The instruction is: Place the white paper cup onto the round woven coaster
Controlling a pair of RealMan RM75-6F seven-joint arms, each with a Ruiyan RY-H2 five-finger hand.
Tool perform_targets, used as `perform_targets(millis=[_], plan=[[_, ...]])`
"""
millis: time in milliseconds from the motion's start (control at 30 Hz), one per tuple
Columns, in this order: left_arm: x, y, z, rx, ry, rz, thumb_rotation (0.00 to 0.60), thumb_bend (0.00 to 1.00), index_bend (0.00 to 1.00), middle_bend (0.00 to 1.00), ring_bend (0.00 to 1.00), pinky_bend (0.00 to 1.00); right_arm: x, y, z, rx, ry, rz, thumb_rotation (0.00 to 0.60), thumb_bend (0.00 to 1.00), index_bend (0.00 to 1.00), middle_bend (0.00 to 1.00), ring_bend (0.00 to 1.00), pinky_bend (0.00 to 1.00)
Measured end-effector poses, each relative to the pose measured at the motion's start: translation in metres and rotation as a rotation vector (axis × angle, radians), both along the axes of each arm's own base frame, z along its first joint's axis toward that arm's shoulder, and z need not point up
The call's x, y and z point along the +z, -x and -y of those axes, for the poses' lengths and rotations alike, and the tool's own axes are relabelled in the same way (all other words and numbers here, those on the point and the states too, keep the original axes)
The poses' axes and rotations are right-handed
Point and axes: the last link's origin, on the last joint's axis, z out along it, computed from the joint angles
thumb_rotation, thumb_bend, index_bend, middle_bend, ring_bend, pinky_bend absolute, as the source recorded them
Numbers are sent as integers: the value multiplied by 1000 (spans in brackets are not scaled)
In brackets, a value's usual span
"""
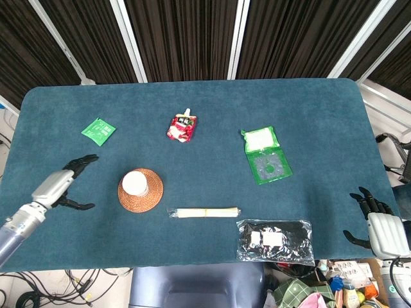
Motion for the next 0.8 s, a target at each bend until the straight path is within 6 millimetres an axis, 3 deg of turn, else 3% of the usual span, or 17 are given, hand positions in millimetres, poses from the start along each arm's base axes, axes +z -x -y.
perform_targets(millis=[233,467,800], plan=[[25,1,34,-84,-216,-206,600,22,0,7,0,0,0,-2,-1,19,2,-4,600,94,164,46,185,192],[33,29,102,54,-407,-318,600,60,0,8,0,0,2,-7,1,101,8,-30,600,93,146,40,180,191],[20,40,117,49,-414,-269,600,65,0,10,0,0,0,-6,1,137,21,-62,600,92,146,39,180,191]])
